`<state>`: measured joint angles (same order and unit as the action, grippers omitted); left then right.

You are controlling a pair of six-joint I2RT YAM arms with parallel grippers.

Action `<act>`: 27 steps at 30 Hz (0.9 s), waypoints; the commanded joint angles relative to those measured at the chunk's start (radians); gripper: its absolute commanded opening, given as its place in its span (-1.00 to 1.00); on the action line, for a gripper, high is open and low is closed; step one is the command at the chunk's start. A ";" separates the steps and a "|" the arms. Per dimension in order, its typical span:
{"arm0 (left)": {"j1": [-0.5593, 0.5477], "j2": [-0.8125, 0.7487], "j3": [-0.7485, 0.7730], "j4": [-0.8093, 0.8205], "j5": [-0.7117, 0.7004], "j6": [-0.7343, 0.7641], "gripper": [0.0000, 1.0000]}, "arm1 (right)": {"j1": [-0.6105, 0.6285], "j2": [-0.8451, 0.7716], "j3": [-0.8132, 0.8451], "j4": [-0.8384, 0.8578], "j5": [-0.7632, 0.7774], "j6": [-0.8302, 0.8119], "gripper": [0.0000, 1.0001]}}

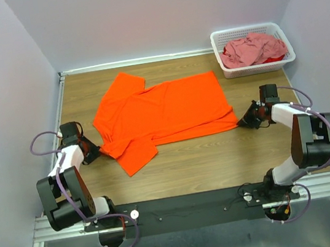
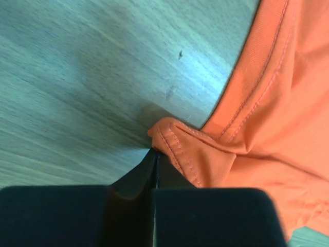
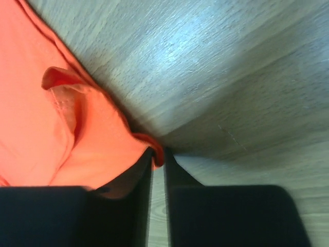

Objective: Fold and stack the t-shirts
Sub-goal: Fold the tshirt

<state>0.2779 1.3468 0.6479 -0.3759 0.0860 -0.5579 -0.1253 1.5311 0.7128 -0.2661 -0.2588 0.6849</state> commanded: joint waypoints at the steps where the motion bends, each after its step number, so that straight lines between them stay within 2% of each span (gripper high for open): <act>1: 0.017 0.000 0.032 -0.031 -0.025 0.033 -0.70 | -0.019 0.008 0.030 -0.110 0.059 -0.097 -0.42; 2: 0.018 -0.006 0.036 -0.031 -0.022 0.035 -0.56 | -0.017 -0.006 0.036 -0.119 0.047 -0.103 -0.27; 7: 0.018 -0.041 0.075 -0.061 -0.032 0.050 -0.18 | -0.017 -0.072 0.086 -0.176 0.053 -0.140 0.07; 8: 0.018 -0.047 0.081 -0.066 -0.034 0.055 -0.12 | -0.016 -0.084 0.096 -0.198 0.050 -0.146 0.11; 9: 0.017 -0.055 0.091 -0.070 -0.035 0.062 0.02 | -0.014 -0.094 0.114 -0.208 0.044 -0.153 0.14; 11: 0.017 -0.078 0.105 -0.096 -0.042 0.070 0.10 | 0.003 -0.127 0.131 -0.235 0.041 -0.177 0.21; 12: 0.017 -0.089 0.108 -0.118 -0.045 0.078 0.28 | 0.010 -0.138 0.143 -0.245 0.039 -0.183 0.25; 14: 0.018 -0.129 0.116 -0.135 -0.070 0.084 0.43 | 0.036 -0.160 0.152 -0.268 0.038 -0.196 0.30; 16: 0.018 -0.153 0.124 -0.150 -0.110 0.090 0.66 | 0.056 -0.170 0.155 -0.274 0.039 -0.200 0.32; 22: 0.023 -0.150 0.174 -0.196 -0.129 0.087 0.69 | 0.122 -0.187 0.154 -0.283 0.044 -0.214 0.32; 27: -0.031 -0.285 0.187 -0.264 -0.108 0.099 0.62 | 0.185 -0.206 0.155 -0.297 0.038 -0.214 0.33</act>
<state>0.2836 1.1618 0.8070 -0.5655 -0.0074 -0.4736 0.0223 1.3544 0.8505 -0.5270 -0.2268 0.4885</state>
